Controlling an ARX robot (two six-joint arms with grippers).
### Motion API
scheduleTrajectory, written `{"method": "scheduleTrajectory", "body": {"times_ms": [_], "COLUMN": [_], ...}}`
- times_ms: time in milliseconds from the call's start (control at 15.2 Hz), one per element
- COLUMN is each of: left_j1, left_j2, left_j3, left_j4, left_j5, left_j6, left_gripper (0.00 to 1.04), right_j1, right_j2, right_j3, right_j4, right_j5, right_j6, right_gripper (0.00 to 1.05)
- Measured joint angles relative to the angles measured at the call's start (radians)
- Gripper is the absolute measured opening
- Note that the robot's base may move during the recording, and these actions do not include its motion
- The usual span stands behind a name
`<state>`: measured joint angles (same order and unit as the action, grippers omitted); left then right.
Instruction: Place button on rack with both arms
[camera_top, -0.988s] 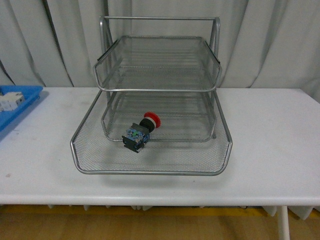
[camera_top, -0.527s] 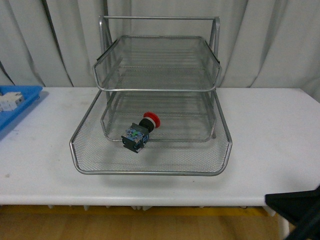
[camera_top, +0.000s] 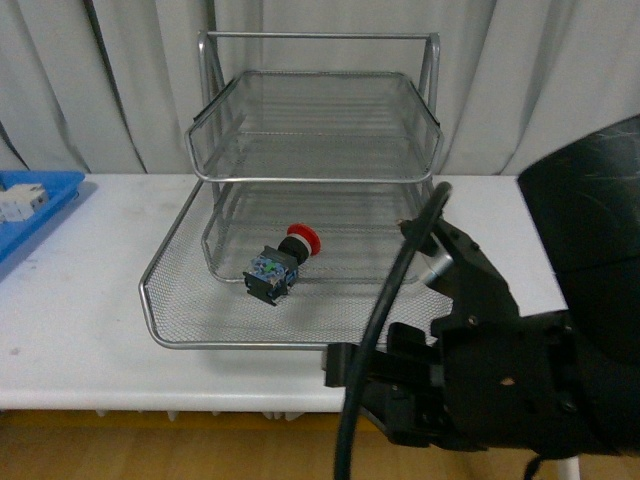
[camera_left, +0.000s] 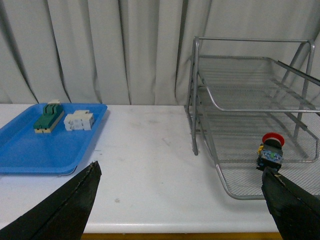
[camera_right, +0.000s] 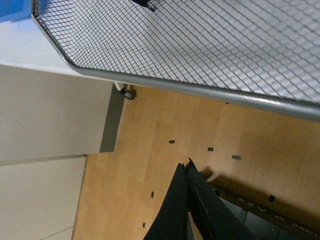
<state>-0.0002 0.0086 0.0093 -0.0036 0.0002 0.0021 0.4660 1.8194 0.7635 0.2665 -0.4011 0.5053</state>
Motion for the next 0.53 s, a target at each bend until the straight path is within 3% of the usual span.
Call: {"method": "scheduleTrajectory", "body": {"times_ms": [132, 527], "left_j1": [0.0, 0.0], "left_j2": [0.0, 0.0], "left_j3": [0.0, 0.0], "left_j4": [0.0, 0.0], "left_j5": [0.0, 0.0], "left_j6": [0.0, 0.0], "left_gripper": [0.98, 0.98], "right_j1": [0.08, 0.115], "right_j2": [0.163, 0.292], "right_j3": [0.181, 0.392], "right_j4": [-0.052, -0.164], "right_j5": [0.089, 0.19], "right_j6": [-0.011, -0.086], "right_gripper": [0.02, 0.02]}}
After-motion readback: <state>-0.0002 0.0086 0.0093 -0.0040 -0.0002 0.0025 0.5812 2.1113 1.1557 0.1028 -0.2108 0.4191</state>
